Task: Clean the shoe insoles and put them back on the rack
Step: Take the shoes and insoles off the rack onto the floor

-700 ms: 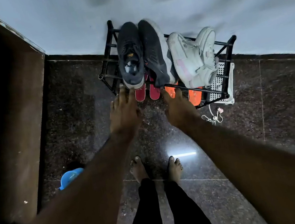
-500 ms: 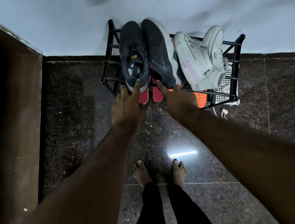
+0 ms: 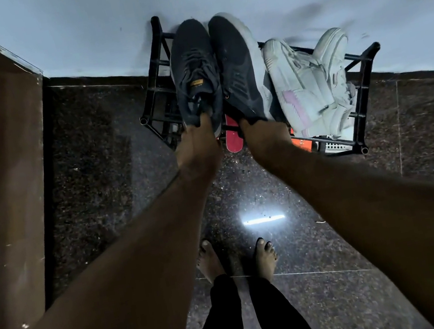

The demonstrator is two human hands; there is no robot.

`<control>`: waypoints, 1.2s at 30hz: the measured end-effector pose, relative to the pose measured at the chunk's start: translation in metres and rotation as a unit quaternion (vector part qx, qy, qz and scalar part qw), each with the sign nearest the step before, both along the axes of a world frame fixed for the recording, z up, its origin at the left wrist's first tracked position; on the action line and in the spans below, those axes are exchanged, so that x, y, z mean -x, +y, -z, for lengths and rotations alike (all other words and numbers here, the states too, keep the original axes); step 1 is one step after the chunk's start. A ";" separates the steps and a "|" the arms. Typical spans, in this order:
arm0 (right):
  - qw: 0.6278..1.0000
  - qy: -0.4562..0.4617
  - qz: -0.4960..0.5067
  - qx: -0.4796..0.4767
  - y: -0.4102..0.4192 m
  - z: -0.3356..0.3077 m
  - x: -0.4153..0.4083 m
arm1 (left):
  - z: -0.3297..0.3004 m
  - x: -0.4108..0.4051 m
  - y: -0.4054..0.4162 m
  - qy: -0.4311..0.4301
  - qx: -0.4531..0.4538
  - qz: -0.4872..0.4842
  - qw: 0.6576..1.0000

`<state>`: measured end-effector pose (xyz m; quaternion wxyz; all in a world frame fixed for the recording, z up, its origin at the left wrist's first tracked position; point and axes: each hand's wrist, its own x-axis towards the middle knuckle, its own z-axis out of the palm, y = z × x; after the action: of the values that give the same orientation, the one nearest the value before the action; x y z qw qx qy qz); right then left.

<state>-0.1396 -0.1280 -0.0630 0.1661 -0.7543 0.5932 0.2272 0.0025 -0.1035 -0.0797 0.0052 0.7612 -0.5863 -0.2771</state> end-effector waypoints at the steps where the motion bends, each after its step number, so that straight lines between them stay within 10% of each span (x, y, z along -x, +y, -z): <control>1: 1.000 -0.009 0.007 0.011 0.001 0.003 -0.004 | 0.003 0.000 -0.001 0.005 0.022 -0.011 1.000; 6: 0.981 -0.143 0.130 0.020 0.008 -0.001 -0.018 | -0.003 -0.012 -0.007 -0.024 0.115 -0.086 0.989; 11: 0.887 -0.357 0.290 0.053 0.020 -0.023 -0.024 | -0.028 -0.023 0.023 0.013 0.196 -0.115 0.974; 36: 0.887 -0.419 0.186 0.050 0.284 -0.018 -0.003 | -0.031 0.002 0.312 0.094 0.122 -0.241 0.958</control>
<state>-0.1367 0.1559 -0.0454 0.4006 -0.6625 0.6082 -0.1754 0.0009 0.2089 -0.0485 0.2201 0.8438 -0.4119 -0.2645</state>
